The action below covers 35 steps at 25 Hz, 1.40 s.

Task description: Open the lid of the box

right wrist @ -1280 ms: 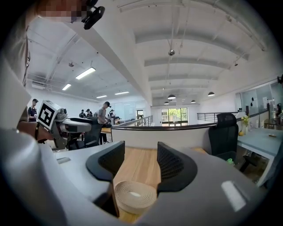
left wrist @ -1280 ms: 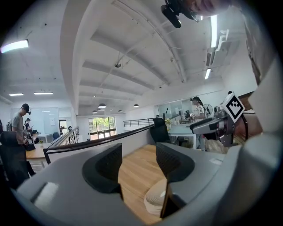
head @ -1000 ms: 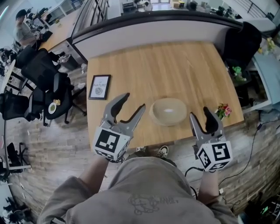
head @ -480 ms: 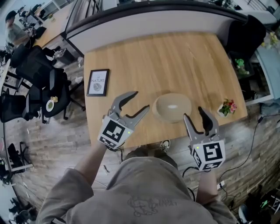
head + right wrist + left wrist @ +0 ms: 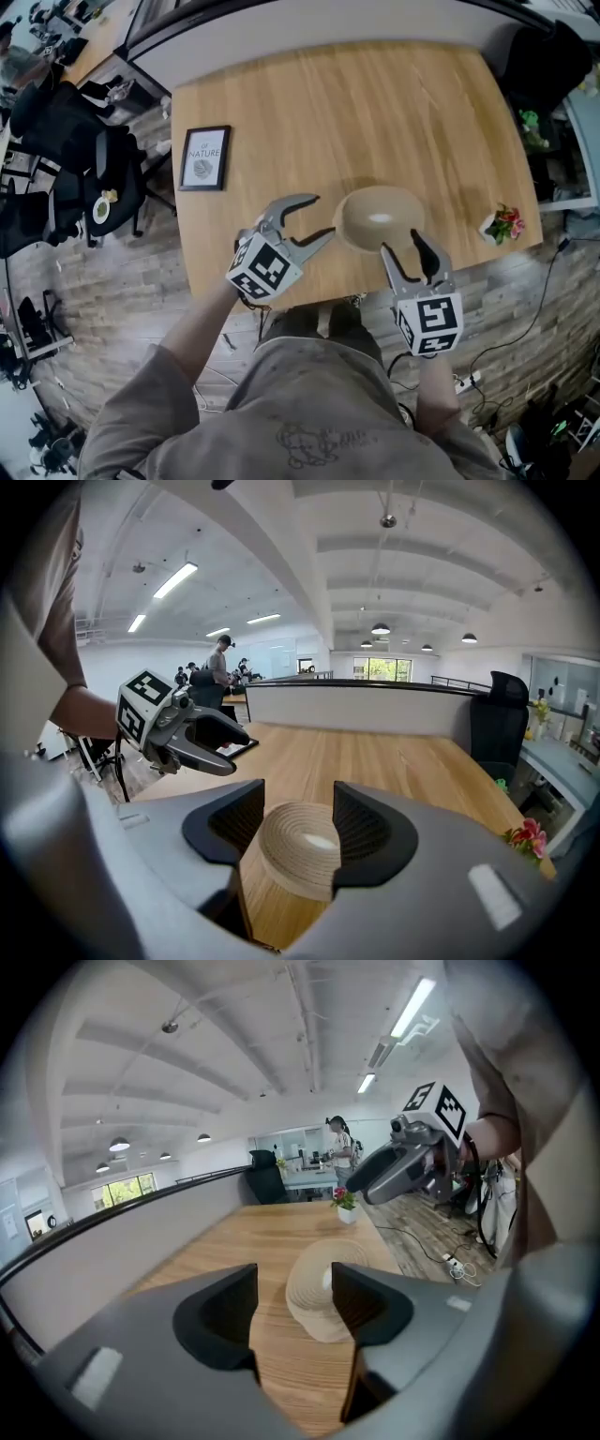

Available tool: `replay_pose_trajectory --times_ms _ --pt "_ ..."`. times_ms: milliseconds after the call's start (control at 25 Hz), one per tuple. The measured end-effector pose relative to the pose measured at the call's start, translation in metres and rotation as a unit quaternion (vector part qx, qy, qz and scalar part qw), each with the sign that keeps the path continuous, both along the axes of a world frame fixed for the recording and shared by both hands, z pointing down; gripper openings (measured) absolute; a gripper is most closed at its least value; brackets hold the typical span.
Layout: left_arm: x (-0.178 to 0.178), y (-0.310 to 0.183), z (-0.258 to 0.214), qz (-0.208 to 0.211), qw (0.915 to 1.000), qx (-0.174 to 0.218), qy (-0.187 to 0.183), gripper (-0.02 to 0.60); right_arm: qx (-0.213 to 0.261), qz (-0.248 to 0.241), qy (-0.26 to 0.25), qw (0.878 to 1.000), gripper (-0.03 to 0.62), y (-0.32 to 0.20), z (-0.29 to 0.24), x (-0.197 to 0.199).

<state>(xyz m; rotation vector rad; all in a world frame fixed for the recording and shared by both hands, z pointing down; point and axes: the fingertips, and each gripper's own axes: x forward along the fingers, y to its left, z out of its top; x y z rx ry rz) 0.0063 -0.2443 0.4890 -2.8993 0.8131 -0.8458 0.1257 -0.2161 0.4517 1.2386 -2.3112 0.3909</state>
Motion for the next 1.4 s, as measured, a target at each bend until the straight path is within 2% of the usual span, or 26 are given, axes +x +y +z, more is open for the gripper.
replay_pose_trajectory --times_ms 160,240,400,520,600,760,880,1000,1160,1400 --pt "0.009 0.000 0.045 0.027 0.9991 -0.028 -0.019 0.253 -0.021 -0.003 0.004 1.000 0.230 -0.006 0.026 -0.007" --pt "0.013 0.001 0.066 0.046 0.9977 -0.043 -0.026 0.313 -0.031 -0.006 0.002 1.000 0.230 -0.009 0.036 -0.012" --pt "0.024 0.001 0.101 0.077 0.9940 -0.072 -0.029 0.314 -0.051 -0.013 0.000 0.999 0.230 -0.016 0.057 -0.022" --pt "0.029 0.003 0.130 0.102 0.9896 -0.088 -0.049 0.314 -0.063 -0.018 -0.001 0.998 0.230 -0.023 0.070 -0.030" --pt "0.031 0.002 0.142 0.111 0.9871 -0.108 -0.040 0.319 -0.068 -0.021 -0.003 0.997 0.229 -0.028 0.077 -0.033" --pt "0.034 -0.003 0.144 0.116 0.9820 -0.148 0.017 0.350 -0.088 -0.035 0.003 0.996 0.230 -0.029 0.095 -0.035" --pt "0.033 0.006 0.153 0.146 0.9754 -0.164 0.015 0.351 -0.104 -0.043 0.001 0.994 0.230 -0.027 0.104 -0.036" --pt "0.034 0.011 0.170 0.160 0.9721 -0.172 -0.001 0.351 -0.113 -0.046 -0.002 0.993 0.229 -0.030 0.109 -0.037" --pt "0.049 0.013 0.179 0.180 0.9681 -0.174 -0.001 0.350 -0.123 -0.062 0.003 0.990 0.229 -0.030 0.116 -0.043" --pt "0.056 0.011 0.181 0.176 0.9699 -0.169 -0.004 0.328 -0.156 -0.101 -0.002 0.983 0.230 -0.018 0.129 -0.059"
